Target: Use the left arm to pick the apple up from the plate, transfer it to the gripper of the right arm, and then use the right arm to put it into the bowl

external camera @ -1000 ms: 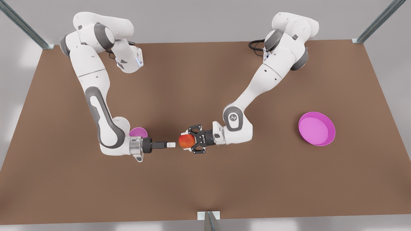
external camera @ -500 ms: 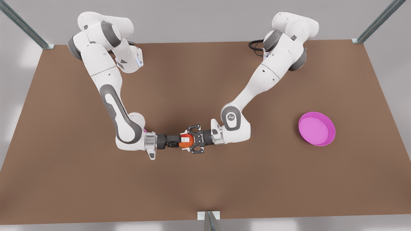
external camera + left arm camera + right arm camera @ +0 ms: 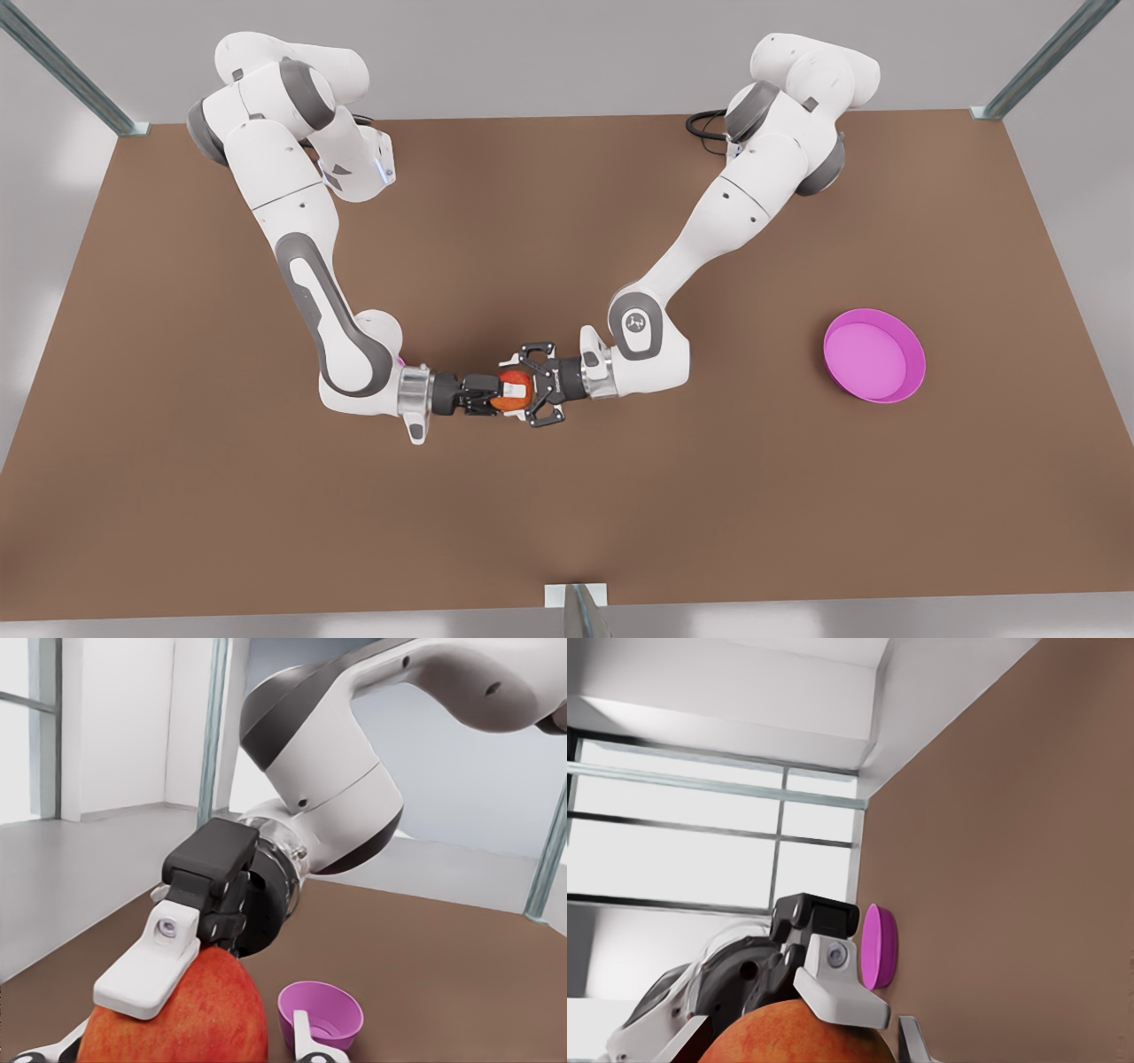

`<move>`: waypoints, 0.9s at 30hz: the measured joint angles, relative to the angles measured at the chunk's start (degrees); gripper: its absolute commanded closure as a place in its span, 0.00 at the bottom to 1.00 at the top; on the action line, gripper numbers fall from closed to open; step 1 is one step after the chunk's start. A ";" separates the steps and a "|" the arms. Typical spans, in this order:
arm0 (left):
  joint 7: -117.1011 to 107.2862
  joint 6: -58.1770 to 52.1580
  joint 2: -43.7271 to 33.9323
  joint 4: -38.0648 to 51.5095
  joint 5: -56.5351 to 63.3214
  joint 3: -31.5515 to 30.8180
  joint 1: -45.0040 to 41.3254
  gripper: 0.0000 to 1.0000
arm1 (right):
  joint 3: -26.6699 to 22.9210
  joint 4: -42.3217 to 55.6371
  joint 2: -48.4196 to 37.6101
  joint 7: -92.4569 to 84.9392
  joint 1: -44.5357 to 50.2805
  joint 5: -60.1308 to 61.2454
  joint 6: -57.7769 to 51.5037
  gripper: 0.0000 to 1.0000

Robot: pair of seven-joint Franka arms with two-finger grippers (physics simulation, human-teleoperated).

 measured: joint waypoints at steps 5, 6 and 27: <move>0.98 -0.09 -0.20 -1.32 0.55 0.44 1.55 0.01 | 0.00 0.02 0.00 -1.44 -0.13 -0.18 0.06 0.31; 1.16 -0.38 -0.47 -2.55 1.12 0.51 2.76 0.01 | -0.02 0.00 0.00 -1.69 -0.24 -0.23 0.03 0.31; -43.08 -46.73 -37.47 -8.53 86.48 9.81 23.50 0.00 | 0.16 -16.21 -6.53 -7.81 -22.34 -16.68 -12.45 0.31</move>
